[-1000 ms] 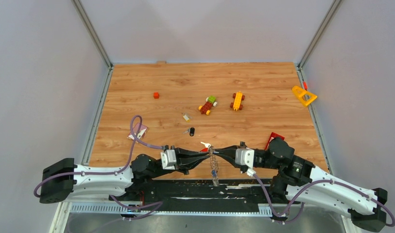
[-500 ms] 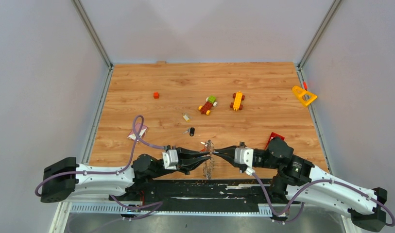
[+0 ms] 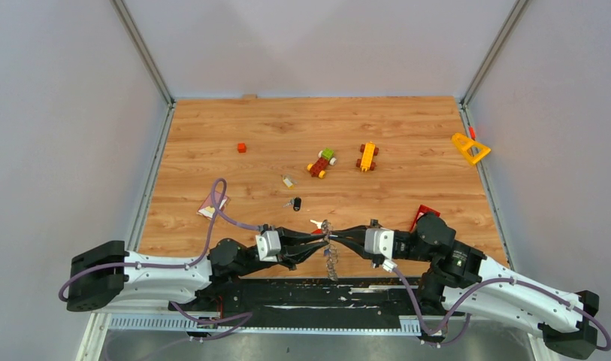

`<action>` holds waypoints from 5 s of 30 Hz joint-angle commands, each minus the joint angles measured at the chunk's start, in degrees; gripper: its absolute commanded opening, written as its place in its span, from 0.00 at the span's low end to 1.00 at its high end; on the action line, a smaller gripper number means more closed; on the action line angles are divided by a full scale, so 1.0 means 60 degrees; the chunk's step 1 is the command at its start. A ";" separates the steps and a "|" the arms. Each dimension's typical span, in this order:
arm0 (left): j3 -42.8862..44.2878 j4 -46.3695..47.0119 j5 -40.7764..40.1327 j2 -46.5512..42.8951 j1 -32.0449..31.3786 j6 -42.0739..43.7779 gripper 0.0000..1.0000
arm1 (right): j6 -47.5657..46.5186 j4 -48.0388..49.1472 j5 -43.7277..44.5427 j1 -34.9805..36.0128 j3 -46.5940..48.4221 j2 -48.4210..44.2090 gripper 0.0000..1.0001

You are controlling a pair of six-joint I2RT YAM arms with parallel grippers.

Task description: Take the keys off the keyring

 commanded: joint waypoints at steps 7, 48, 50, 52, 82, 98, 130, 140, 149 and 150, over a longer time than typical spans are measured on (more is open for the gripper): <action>-0.0035 0.0935 -0.0019 0.0172 -0.0032 -0.0079 0.28 | 0.0166 0.0792 -0.0135 0.0039 0.0261 0.0065 0.00; 0.4099 -1.0656 -0.2469 -0.1216 -0.0032 0.3172 0.00 | 0.0749 -0.1244 0.0938 0.0034 0.0924 0.0672 0.00; 0.4544 -1.1411 -0.2660 -0.0900 -0.0032 0.3406 0.00 | 0.0780 -0.1245 0.0987 0.0034 0.0910 0.0687 0.00; 0.4948 -1.2026 -0.2871 -0.0600 -0.0039 0.3595 0.00 | 0.0795 -0.1220 0.1009 0.0033 0.0864 0.0672 0.00; 0.6564 -1.4139 -0.3624 0.1188 -0.0120 0.3954 0.00 | 0.0905 0.0062 0.0460 0.0040 0.0954 0.1264 0.00; 0.6181 -1.3156 -0.2568 0.1029 -0.0120 0.3677 0.00 | 0.0834 0.1562 0.0178 0.0036 0.0602 0.1938 0.00; 0.4899 -1.0668 -0.0814 -0.0340 -0.0127 0.3198 0.00 | 0.0731 0.2269 -0.1788 0.0033 0.0212 0.2421 0.00; 0.4877 -1.0292 -0.0799 -0.0330 -0.0120 0.3135 0.00 | 0.0672 0.2410 -0.2331 0.0040 0.0189 0.2529 0.00; 0.4222 -0.9632 -0.1011 -0.0930 -0.0120 0.2743 0.07 | 0.0476 0.2264 -0.0916 0.0051 -0.0036 0.1597 0.00; 0.4114 -0.9535 -0.1048 -0.1056 -0.0120 0.2684 0.11 | 0.0433 0.2249 -0.0785 0.0035 -0.0078 0.1452 0.00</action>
